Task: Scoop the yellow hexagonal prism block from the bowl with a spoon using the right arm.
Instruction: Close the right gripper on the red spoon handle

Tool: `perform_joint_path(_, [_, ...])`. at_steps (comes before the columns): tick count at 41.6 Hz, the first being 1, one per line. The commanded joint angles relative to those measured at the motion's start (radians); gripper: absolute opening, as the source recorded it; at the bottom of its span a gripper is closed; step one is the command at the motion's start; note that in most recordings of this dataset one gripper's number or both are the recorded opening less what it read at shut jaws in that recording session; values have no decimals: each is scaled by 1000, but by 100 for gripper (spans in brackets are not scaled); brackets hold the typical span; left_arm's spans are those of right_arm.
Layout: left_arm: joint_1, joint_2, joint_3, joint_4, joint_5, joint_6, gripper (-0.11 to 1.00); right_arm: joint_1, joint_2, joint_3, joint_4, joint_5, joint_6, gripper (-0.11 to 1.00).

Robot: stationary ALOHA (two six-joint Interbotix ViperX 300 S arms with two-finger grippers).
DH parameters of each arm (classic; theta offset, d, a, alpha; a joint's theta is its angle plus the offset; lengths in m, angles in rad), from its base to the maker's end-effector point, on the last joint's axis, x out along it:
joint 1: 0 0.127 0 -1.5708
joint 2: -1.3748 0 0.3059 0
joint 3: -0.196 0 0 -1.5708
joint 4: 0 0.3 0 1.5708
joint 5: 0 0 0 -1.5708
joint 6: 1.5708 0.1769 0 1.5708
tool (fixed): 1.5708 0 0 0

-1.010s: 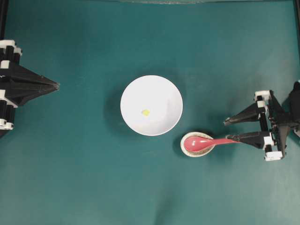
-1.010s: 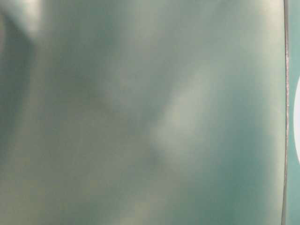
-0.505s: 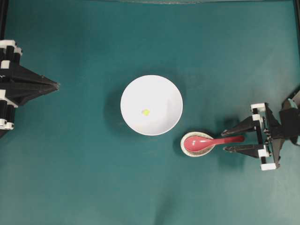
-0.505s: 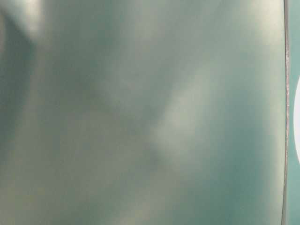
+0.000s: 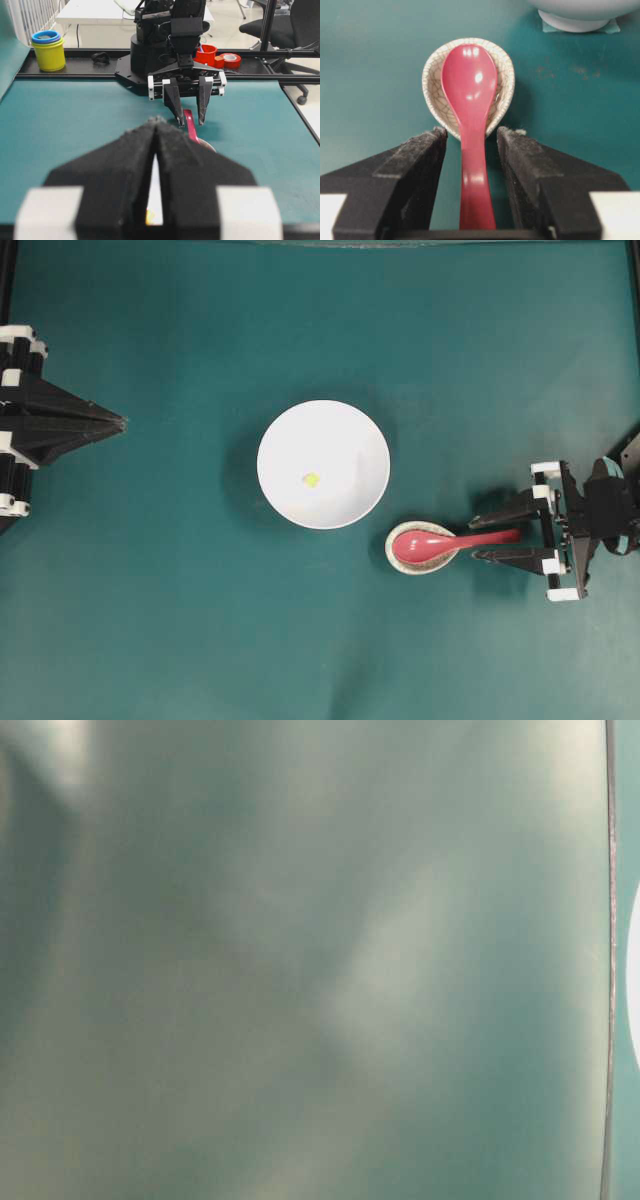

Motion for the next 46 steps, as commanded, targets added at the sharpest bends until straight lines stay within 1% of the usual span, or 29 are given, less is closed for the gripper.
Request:
perform_joint_path(1, [-3, 9, -17, 3, -5, 3, 0, 3, -6, -3, 3, 3, -2, 52])
perform_joint_path(21, [-2, 9, -18, 3, -5, 3, 0, 3, -3, -8, 3, 34, -6, 52])
perform_joint_path(36, [-2, 9, -18, 3, -5, 5, 0, 3, -2, -14, 3, 35, -9, 51])
perform_joint_path(40, [-2, 9, -18, 3, -5, 5, 0, 3, -2, -17, 8, 32, -9, 45])
perform_joint_path(46, [-2, 8, -18, 3, -5, 5, 0, 3, -2, -17, 14, 31, -9, 21])
